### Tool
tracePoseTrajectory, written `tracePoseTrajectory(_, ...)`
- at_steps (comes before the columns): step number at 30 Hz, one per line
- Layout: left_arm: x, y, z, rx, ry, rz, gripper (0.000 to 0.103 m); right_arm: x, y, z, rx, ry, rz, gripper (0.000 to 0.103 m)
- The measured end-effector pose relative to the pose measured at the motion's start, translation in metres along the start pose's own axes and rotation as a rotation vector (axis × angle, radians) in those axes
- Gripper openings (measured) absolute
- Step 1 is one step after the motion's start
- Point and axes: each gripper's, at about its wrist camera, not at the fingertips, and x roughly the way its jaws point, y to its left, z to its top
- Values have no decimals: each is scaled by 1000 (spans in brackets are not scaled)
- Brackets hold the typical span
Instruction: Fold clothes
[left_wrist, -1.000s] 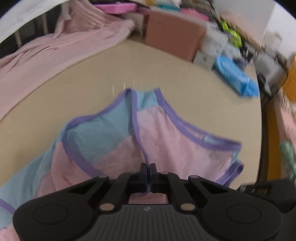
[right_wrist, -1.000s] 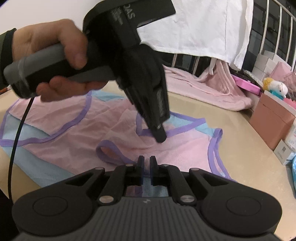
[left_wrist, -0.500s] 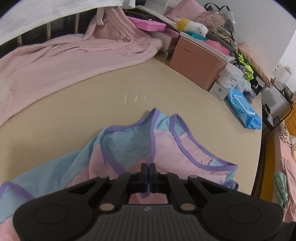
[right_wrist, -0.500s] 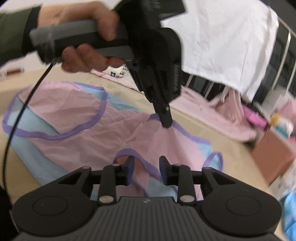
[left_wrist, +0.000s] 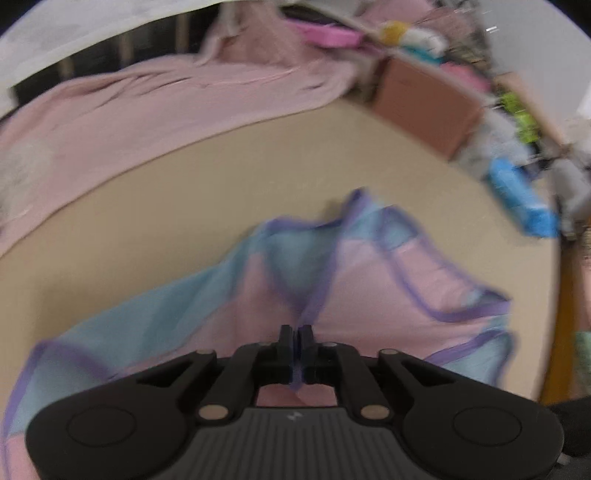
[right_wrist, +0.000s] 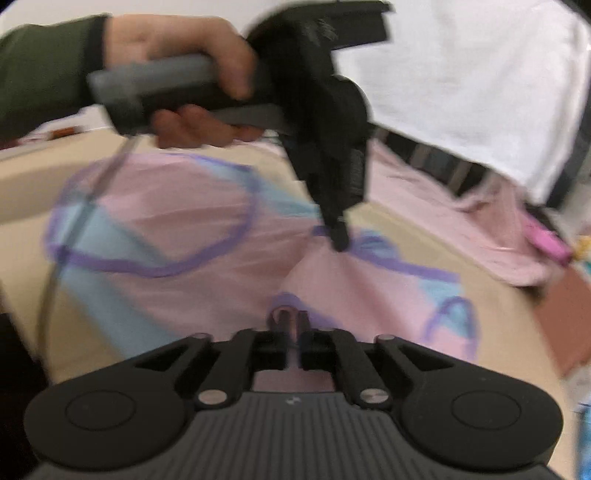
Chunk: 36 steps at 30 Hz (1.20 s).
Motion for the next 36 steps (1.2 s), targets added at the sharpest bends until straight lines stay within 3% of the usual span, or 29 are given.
tracePoseTrajectory(2,-7,4,-8,-54,-27,36,16,-10,-6,-4,53,-31,37,39)
tracePoseTrajectory(4,-25,-4,-13,-44,-114,7,18,-30,-35,-10,174,-71,45,42)
tracePoseTrajectory(6,-36,-20,-6,4,-166,-13,28,-39,-74,-15,297,-88,16,42)
tracePoseTrajectory(7,-36,-29,2,27,-175,-14,34,-41,-95,-17,355,-92,-10,41)
tracePoseTrajectory(10,-7,-51,36,82,-117,-23,38,-17,-127,-21,355,-21,-91,40)
tracePoseTrajectory(12,17,-61,56,94,-70,-28,37,-1,-139,-25,374,41,-9,28)
tracePoseTrajectory(14,41,-61,71,63,-30,-32,33,3,-143,-31,437,77,43,7)
tracePoseTrajectory(19,63,-50,89,-70,-44,-116,30,-43,-168,-54,578,33,-43,4)
tracePoseTrajectory(25,85,-82,106,-34,11,-133,31,-49,-168,-69,605,59,-32,14)
tracePoseTrajectory(27,90,-87,107,-32,11,-116,25,-49,-167,-69,614,44,-5,14)
tracePoseTrajectory(28,89,-86,107,-40,5,-117,2,-50,-167,-71,611,50,4,14)
tracePoseTrajectory(30,87,-86,108,-58,-9,-118,0,-45,-163,-75,600,66,5,13)
tracePoseTrajectory(32,85,-85,108,-76,-22,-120,0,-41,-160,-79,593,78,-11,4)
tracePoseTrajectory(36,81,-83,109,-112,-49,-122,0,-54,-160,-84,629,56,-54,3)
